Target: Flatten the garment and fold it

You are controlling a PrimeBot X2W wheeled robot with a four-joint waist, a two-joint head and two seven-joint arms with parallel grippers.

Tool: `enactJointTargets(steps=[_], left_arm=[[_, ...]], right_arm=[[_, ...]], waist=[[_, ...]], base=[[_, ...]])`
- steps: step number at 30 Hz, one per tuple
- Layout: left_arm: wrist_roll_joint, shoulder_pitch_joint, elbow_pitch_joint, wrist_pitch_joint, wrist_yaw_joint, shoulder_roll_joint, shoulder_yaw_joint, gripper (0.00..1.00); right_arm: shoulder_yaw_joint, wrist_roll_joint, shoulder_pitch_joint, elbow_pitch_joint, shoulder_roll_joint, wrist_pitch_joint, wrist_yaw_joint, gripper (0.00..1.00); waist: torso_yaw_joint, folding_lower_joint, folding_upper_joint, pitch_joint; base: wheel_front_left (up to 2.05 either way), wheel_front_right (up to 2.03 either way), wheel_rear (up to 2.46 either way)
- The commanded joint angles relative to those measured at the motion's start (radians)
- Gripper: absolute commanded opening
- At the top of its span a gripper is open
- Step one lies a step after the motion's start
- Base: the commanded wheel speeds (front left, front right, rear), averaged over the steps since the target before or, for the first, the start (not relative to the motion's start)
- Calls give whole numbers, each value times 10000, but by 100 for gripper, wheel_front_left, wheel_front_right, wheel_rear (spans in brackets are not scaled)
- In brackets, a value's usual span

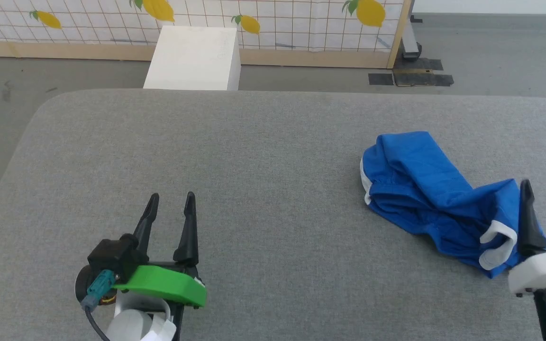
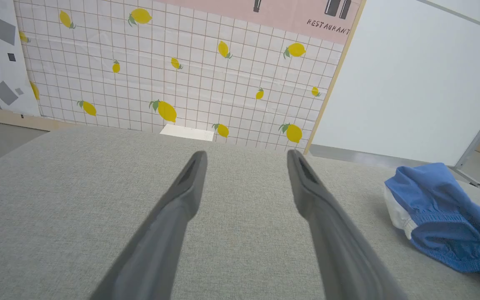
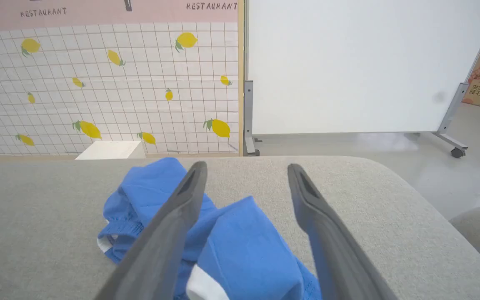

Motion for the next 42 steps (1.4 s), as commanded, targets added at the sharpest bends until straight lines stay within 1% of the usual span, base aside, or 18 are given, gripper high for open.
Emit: enactJointTargets(steps=[1,5,7,12,15,20,25,28,29,30,31,34,38,40,42], left_arm=[[59,10,16,-38,-58,-26,10,100],[56,-30,-6,-38,-63,-26,-50,100],[43,-89,-13,-38,-66,-26,-108,100],[-45,-259,-75,-38,-53,-26,-238,100],[-84,-335,-109,-38,-45,-26,-290,100],[-169,-539,-186,-38,-10,-26,-377,100],[-247,-719,-243,-38,36,-26,-520,100],[-287,-802,-253,-38,49,-26,-583,100],[-291,-818,-254,-38,55,-26,-588,100],[-293,-824,-254,-38,61,-26,-586,100],[-296,-827,-256,-38,65,-26,-586,100],[-293,-815,-258,-38,78,-26,-589,100],[-261,-773,-222,-38,87,-26,-566,100],[-237,-739,-217,-38,88,-26,-536,100],[-213,-701,-221,-38,92,-26,-500,100]], right_arm=[[228,-90,-153,-160,4,-98,-13,100],[1332,-344,-240,-261,4,274,-13,100],[1846,-513,-291,-75,4,694,-13,100],[2701,-1024,-551,1056,4,2018,-13,100],[2793,-1263,-941,1889,4,2537,-13,100],[2587,-1723,-1891,3321,5,3262,-13,100],[2208,-2171,-2567,4475,5,4564,-13,100],[2068,-2163,-2705,4831,5,5330,-13,100],[2058,-2097,-2708,4920,5,5630,-13,78],[2069,-2032,-2700,4960,5,5851,-13,47],[2103,-1959,-2688,4954,5,6032,-13,0],[2184,-1813,-2612,4750,5,6162,-13,0],[2418,-1281,-2543,4104,5,5318,-13,0],[2827,-819,-2507,3700,5,4812,-13,0],[3460,-424,-2477,3262,5,4397,-13,0]], waist=[[15,0,0,-18],[69,0,0,14],[141,0,0,73],[358,0,0,335],[485,0,0,545],[771,0,0,1000],[1071,0,0,1329],[1228,0,0,1428],[1266,0,0,1443],[1289,0,0,1447],[1316,0,0,1450],[1362,0,0,1413],[1384,0,0,1236],[1369,0,0,1130],[1332,0,0,1028]], base=[[0,0,0],[0,0,0],[0,0,0],[0,0,0],[0,0,0],[0,0,0],[0,0,0],[0,0,0],[0,0,0],[0,0,0],[0,0,0],[0,0,0],[0,0,0],[0,0,0],[0,0,0]])
